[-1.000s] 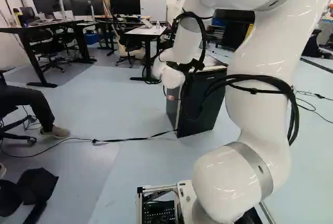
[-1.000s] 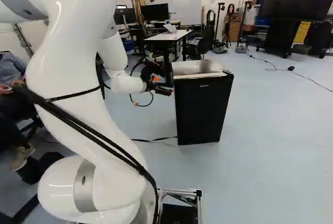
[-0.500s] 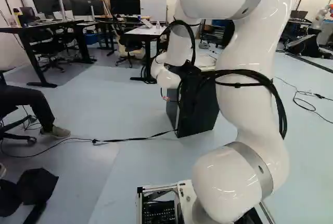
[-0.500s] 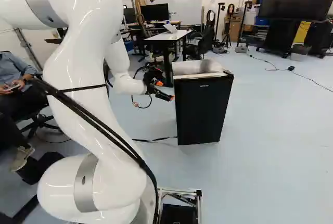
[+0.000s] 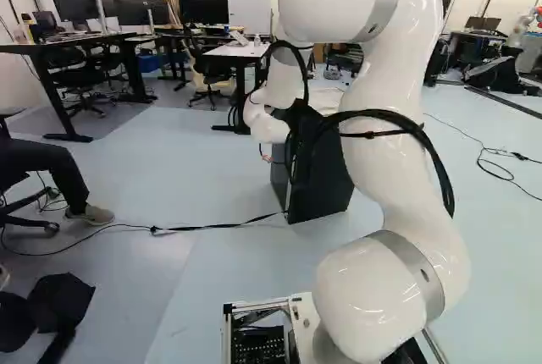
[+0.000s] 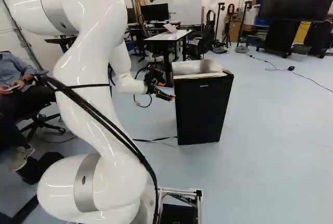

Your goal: Open the fridge door

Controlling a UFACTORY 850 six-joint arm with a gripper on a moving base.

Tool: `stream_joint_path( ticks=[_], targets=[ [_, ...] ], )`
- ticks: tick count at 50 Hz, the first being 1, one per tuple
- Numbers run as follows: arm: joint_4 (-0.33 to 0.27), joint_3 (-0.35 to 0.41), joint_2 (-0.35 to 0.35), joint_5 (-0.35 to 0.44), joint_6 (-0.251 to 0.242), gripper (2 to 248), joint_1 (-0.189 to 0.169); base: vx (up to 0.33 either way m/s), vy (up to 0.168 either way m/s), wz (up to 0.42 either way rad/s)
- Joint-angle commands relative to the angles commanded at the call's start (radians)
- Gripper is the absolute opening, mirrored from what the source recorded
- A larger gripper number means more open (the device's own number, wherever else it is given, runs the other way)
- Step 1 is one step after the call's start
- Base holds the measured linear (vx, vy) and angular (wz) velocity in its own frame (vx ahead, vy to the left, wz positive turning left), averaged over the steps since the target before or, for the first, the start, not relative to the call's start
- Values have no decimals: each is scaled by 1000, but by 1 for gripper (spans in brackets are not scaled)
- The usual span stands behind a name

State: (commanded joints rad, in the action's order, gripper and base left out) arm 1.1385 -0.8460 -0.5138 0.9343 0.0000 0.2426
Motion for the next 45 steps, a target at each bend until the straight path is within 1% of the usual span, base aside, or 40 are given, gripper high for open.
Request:
stream_joint_path(
  ticks=[19, 45],
  targets=[
    [31, -60, -41, 60, 0, 247, 1, 0, 0, 0],
    [82, -96, -120, 127, 0, 247, 0, 0, 0, 0]
  ],
)
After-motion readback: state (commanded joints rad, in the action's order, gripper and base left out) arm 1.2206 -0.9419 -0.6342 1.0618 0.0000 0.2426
